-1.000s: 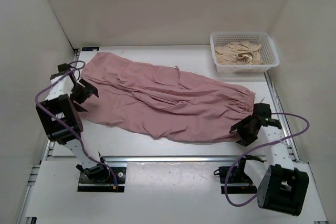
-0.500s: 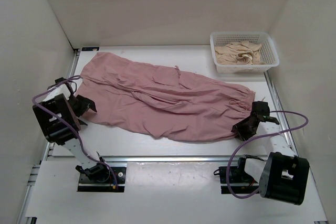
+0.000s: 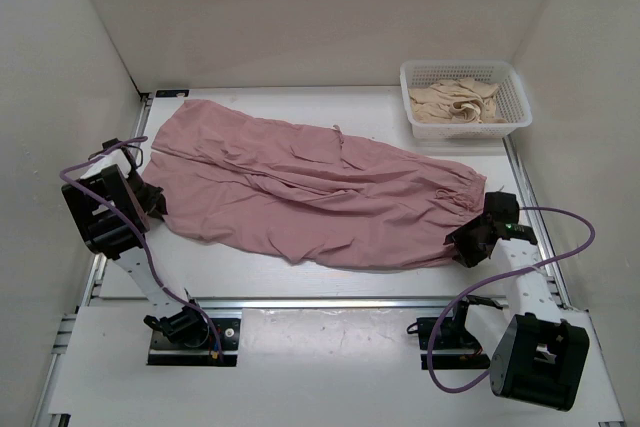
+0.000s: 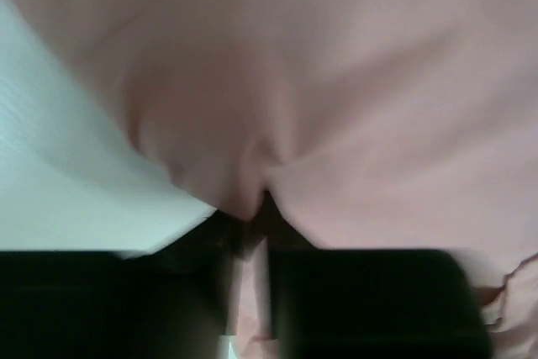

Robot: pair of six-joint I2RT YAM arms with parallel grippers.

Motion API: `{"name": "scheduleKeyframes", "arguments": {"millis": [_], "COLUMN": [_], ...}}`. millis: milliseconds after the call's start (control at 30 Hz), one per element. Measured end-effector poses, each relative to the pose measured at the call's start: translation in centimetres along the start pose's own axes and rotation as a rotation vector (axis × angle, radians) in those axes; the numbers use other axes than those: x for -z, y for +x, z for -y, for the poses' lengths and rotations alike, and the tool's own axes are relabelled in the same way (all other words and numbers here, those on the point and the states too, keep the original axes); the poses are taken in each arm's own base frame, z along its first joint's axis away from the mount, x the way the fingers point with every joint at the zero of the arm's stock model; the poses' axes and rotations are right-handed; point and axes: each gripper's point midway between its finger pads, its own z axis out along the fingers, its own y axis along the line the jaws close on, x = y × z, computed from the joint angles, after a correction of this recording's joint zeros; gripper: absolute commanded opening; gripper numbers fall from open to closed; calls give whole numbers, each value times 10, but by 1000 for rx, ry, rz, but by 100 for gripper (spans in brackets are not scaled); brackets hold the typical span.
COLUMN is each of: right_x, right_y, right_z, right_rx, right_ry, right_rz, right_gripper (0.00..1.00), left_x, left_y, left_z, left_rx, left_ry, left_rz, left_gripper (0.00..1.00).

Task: Fold and stack the trousers
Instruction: Fold the trousers

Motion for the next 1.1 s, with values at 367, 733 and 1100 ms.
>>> {"name": "scheduleKeyframes", "arguments": {"millis": [367,733,1100], "right_x": [10,32,6], "right_y": [-12,-14,25], "right_z": [-3,0,11], "right_rx": [37,58,54], "right_ry": [8,-16,-10], "right_rz": [43,102,-89], "right_gripper": [0,55,59], "left_x": [16,120,118], "left_y": [-8,-30,-22], "left_z": [-1,9,9], "left_rx": [-21,-47,-63], "left_ry": [15,193,197], "left_rz": [72,314,279], "left_gripper": [10,10,10]}}
